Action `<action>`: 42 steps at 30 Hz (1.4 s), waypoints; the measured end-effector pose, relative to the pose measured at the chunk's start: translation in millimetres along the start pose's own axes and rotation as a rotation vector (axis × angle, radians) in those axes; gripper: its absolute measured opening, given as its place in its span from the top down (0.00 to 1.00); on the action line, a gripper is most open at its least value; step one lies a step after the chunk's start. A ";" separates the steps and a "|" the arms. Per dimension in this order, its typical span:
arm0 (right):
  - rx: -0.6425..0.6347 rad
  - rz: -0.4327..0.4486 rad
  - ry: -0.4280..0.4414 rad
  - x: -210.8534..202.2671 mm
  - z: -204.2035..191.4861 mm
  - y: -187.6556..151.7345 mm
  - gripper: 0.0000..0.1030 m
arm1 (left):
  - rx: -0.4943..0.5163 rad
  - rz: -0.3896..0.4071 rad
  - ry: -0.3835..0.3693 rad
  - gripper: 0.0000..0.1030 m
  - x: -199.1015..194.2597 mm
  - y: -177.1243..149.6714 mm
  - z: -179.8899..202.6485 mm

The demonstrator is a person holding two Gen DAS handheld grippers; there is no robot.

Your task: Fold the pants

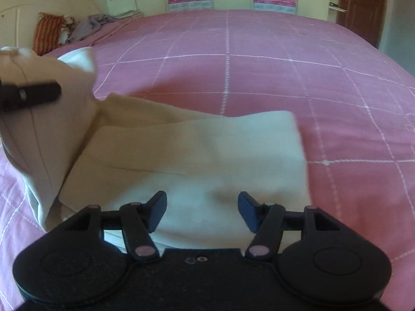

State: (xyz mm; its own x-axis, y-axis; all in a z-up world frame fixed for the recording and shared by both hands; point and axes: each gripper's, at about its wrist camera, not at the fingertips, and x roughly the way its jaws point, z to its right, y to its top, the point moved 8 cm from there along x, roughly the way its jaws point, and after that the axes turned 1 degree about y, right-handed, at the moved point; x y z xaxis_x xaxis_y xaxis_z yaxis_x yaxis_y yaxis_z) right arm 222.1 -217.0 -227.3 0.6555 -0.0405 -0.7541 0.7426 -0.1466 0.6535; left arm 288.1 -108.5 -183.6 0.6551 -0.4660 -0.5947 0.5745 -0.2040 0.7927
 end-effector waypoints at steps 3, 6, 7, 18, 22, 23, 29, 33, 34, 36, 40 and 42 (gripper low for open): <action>0.036 0.015 -0.041 -14.1 38.2 -5.5 0.34 | 0.072 -0.142 0.006 0.79 26.2 -26.1 36.3; 0.070 0.010 -0.049 -23.0 63.5 -14.3 0.34 | 0.133 -0.133 0.049 0.77 12.6 -32.5 61.3; 0.079 0.012 -0.050 -25.0 69.2 -17.9 0.34 | 0.145 -0.126 0.044 0.77 5.5 -30.6 65.4; 0.161 0.065 0.032 -43.7 78.7 -15.1 0.25 | 0.256 -0.066 0.013 0.77 -55.7 -40.7 75.3; 0.194 0.065 0.093 -43.8 71.0 -15.0 0.23 | 0.054 -0.066 0.037 0.77 -51.0 -34.6 42.5; 0.208 0.065 0.117 -43.7 68.1 -15.0 0.21 | -0.007 -0.068 0.060 0.77 -47.3 -35.4 25.7; 0.232 0.019 0.160 -27.7 47.7 -15.4 0.17 | -0.249 -0.162 0.168 0.76 -25.0 -60.4 -44.7; 0.298 -0.019 0.149 -12.3 47.2 -19.5 0.17 | -0.299 -0.199 0.152 0.76 -10.6 -81.0 -51.3; 0.310 -0.023 0.151 -9.4 46.9 -19.5 0.18 | -0.298 -0.198 0.155 0.76 -9.8 -82.0 -50.0; 0.336 -0.027 0.168 -2.8 45.9 -16.6 0.34 | -0.294 -0.196 0.155 0.76 -9.3 -82.1 -47.8; 0.328 0.010 0.164 -5.3 33.8 -7.3 0.64 | -0.334 -0.146 0.138 0.76 -21.6 -68.3 -48.8; 0.206 0.114 0.164 -32.8 19.2 8.4 0.66 | -0.309 -0.093 0.145 0.76 -32.2 -55.9 -46.5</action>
State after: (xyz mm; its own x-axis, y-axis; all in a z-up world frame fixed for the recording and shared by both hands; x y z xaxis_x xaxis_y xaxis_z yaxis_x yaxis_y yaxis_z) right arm 204.1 -235.8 -198.3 0.7589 0.0902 -0.6450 0.6306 -0.3492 0.6931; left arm 257.7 -42.0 -215.0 0.6430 -0.3256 -0.6932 0.7420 0.0406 0.6692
